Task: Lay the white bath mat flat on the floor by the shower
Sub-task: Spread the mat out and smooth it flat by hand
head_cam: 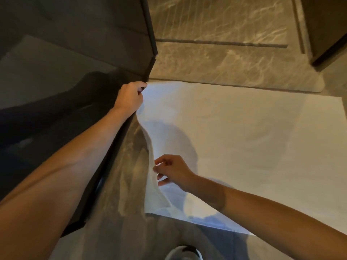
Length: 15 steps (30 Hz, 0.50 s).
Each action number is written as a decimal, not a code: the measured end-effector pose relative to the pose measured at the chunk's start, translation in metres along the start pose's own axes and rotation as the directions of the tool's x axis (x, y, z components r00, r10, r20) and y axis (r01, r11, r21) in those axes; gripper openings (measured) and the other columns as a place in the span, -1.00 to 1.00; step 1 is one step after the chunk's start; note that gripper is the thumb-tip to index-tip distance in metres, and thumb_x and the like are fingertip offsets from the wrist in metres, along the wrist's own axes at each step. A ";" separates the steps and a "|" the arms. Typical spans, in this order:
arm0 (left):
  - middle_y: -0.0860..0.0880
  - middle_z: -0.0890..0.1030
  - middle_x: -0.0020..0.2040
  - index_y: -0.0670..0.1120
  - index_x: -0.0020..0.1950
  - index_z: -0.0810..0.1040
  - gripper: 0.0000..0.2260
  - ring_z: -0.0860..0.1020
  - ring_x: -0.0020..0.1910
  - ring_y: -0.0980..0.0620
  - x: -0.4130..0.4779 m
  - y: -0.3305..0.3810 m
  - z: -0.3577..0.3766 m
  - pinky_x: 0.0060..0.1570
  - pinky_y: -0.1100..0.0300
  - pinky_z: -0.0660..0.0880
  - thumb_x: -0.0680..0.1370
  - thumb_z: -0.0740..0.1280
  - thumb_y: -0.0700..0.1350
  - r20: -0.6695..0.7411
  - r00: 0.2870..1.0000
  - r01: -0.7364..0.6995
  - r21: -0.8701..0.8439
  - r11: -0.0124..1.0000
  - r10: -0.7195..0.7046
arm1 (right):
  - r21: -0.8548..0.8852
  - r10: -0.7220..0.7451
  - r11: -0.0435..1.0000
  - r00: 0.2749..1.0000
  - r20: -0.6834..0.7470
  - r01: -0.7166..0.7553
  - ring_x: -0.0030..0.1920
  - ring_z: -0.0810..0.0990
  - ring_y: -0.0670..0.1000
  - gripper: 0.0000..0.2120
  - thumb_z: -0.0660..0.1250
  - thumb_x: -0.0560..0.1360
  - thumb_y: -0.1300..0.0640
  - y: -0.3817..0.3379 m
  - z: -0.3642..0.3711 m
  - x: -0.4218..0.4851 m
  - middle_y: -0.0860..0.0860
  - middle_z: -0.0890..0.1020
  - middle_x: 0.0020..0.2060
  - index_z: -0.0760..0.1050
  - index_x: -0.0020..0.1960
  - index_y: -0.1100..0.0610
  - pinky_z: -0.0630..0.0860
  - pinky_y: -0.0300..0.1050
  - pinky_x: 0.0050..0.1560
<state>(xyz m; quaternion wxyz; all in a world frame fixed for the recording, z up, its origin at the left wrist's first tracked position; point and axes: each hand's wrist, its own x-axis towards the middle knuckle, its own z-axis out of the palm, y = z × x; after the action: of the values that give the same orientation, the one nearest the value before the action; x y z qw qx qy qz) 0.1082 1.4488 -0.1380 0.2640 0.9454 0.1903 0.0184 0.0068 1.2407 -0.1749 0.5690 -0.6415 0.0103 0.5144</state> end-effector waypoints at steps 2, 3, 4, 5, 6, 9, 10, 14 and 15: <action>-0.13 0.57 0.19 -0.13 0.34 0.44 -0.66 0.52 0.18 -0.06 0.000 -0.009 0.009 0.04 0.20 0.41 0.56 0.22 -0.29 0.019 1.000 0.016 -0.004 1.000 -0.016 | -0.017 0.032 0.999 0.999 -0.037 -0.033 -0.38 0.58 0.01 -0.91 0.36 0.45 0.32 0.008 0.000 0.009 0.08 0.56 -0.39 0.54 -0.17 0.16 0.65 0.06 -0.18; -0.14 0.57 0.18 -0.13 0.33 0.45 -0.66 0.52 0.17 -0.08 -0.001 -0.012 0.014 0.03 0.19 0.41 0.56 0.22 -0.30 0.034 0.999 0.024 -0.003 1.000 -0.024 | -0.027 0.045 0.999 0.998 -0.051 -0.047 -0.34 0.59 0.03 -0.92 0.34 0.45 0.33 0.010 -0.002 0.011 0.12 0.57 -0.35 0.54 -0.14 0.18 0.65 0.08 -0.15; -0.15 0.56 0.18 -0.13 0.32 0.45 -0.66 0.52 0.17 -0.10 -0.002 -0.015 0.018 0.02 0.17 0.43 0.56 0.21 -0.31 0.054 0.998 0.036 0.000 0.999 -0.036 | -0.033 0.058 0.998 0.996 -0.065 -0.060 -0.32 0.59 0.04 -0.92 0.32 0.45 0.34 0.012 -0.004 0.013 0.14 0.57 -0.31 0.54 -0.12 0.19 0.64 0.08 -0.14; -0.15 0.56 0.18 -0.13 0.33 0.44 -0.65 0.52 0.17 -0.12 -0.003 -0.018 0.023 0.04 0.14 0.44 0.55 0.21 -0.32 0.071 0.996 0.050 0.003 0.999 -0.050 | -0.034 0.068 0.997 0.995 -0.077 -0.071 -0.31 0.59 0.05 -0.90 0.30 0.45 0.35 0.014 -0.007 0.014 0.15 0.57 -0.30 0.54 -0.10 0.20 0.65 0.06 -0.15; -0.16 0.55 0.20 -0.13 0.34 0.43 -0.64 0.51 0.19 -0.13 -0.004 -0.021 0.026 0.08 0.11 0.44 0.54 0.22 -0.32 0.083 0.994 0.068 0.005 0.998 -0.068 | -0.035 0.072 0.997 0.993 -0.089 -0.076 -0.32 0.59 0.05 -0.88 0.29 0.45 0.37 0.016 -0.011 0.015 0.15 0.56 -0.31 0.54 -0.09 0.21 0.65 0.02 -0.18; -0.17 0.53 0.22 -0.14 0.36 0.39 -0.63 0.49 0.21 -0.14 -0.005 -0.027 0.034 0.17 0.04 0.43 0.54 0.25 -0.27 0.108 0.988 0.108 -0.004 0.994 -0.107 | -0.043 0.057 0.997 0.993 -0.102 -0.061 -0.31 0.59 0.08 -0.86 0.25 0.46 0.39 0.019 -0.026 0.017 0.19 0.57 -0.28 0.53 -0.07 0.22 0.64 0.00 -0.23; -0.17 0.52 0.22 -0.15 0.35 0.39 -0.63 0.49 0.21 -0.14 -0.006 -0.030 0.035 0.16 0.01 0.44 0.54 0.26 -0.24 0.112 0.986 0.120 0.001 0.993 -0.120 | -0.054 0.044 0.997 0.994 -0.105 -0.050 -0.29 0.59 0.10 -0.86 0.24 0.46 0.39 0.019 -0.031 0.017 0.20 0.57 -0.26 0.53 -0.08 0.22 0.63 0.02 -0.20; -0.21 0.42 0.29 -0.19 0.40 0.26 -0.52 0.43 0.25 -0.19 -0.006 -0.035 0.038 0.17 -0.06 0.42 0.53 0.31 -0.15 0.109 0.968 0.224 0.045 0.974 -0.228 | -0.157 -0.020 0.988 0.988 -0.151 -0.004 -0.30 0.59 0.04 -0.86 0.24 0.47 0.38 0.020 -0.049 0.017 0.12 0.57 -0.34 0.54 -0.08 0.22 0.63 -0.11 -0.24; -0.21 0.36 0.34 -0.17 0.44 0.21 -0.46 0.39 0.29 -0.20 -0.007 -0.034 0.039 0.21 -0.07 0.40 0.52 0.33 -0.14 0.107 0.963 0.244 0.035 0.969 -0.247 | -0.192 -0.042 0.981 0.986 -0.159 0.011 -0.30 0.60 0.04 -0.85 0.23 0.47 0.37 0.020 -0.053 0.016 0.11 0.58 -0.34 0.55 -0.08 0.21 0.63 -0.14 -0.26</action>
<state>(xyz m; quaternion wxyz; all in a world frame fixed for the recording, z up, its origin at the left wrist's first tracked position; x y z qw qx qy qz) 0.0948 1.4538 -0.1882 0.2642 0.9168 0.2913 -0.0690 0.0368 1.2035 -0.2092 0.5094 -0.7327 -0.0012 0.4513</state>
